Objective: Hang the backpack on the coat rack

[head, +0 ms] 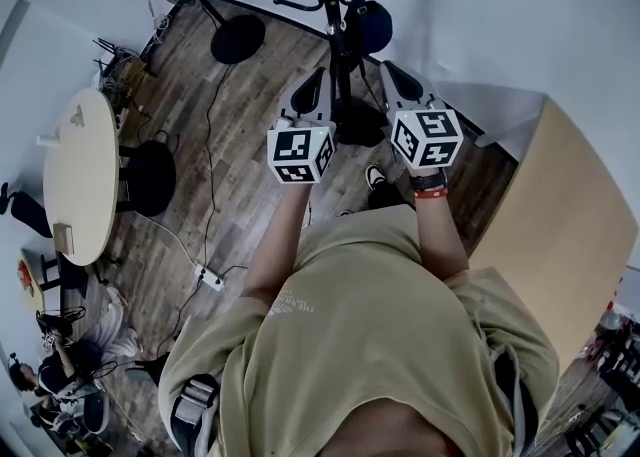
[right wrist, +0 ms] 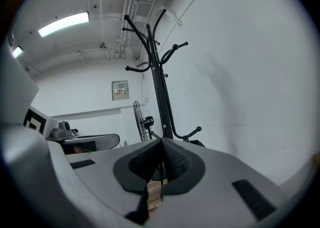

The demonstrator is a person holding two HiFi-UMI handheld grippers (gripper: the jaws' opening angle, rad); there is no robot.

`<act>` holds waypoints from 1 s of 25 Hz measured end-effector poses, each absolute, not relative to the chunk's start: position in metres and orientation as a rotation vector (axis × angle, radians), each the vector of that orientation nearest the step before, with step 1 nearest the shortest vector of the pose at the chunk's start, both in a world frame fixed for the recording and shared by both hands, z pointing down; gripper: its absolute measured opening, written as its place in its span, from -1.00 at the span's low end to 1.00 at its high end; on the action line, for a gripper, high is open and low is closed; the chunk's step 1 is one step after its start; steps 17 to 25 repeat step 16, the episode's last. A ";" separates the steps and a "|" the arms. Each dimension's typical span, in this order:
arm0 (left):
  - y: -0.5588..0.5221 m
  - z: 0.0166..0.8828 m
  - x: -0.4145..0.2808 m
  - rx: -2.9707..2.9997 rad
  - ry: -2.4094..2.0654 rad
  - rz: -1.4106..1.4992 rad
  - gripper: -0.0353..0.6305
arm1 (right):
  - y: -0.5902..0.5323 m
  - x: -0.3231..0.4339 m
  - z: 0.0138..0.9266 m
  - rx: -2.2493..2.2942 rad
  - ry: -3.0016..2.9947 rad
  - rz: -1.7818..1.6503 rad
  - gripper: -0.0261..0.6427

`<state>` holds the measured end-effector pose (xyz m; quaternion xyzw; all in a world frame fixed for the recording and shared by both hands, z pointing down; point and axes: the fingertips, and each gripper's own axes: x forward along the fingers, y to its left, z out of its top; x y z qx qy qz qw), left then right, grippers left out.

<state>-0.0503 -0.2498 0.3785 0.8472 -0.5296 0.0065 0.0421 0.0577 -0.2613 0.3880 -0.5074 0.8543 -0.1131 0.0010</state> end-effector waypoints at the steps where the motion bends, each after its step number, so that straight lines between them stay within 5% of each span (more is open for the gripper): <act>1: -0.252 0.380 -0.050 2.591 -1.616 0.026 -0.82 | -0.264 0.057 0.389 -1.592 2.686 -0.357 -0.88; 25: -0.297 0.445 -0.062 2.454 -1.597 0.073 -0.82 | -0.334 0.061 0.445 -1.636 2.776 -0.440 -0.88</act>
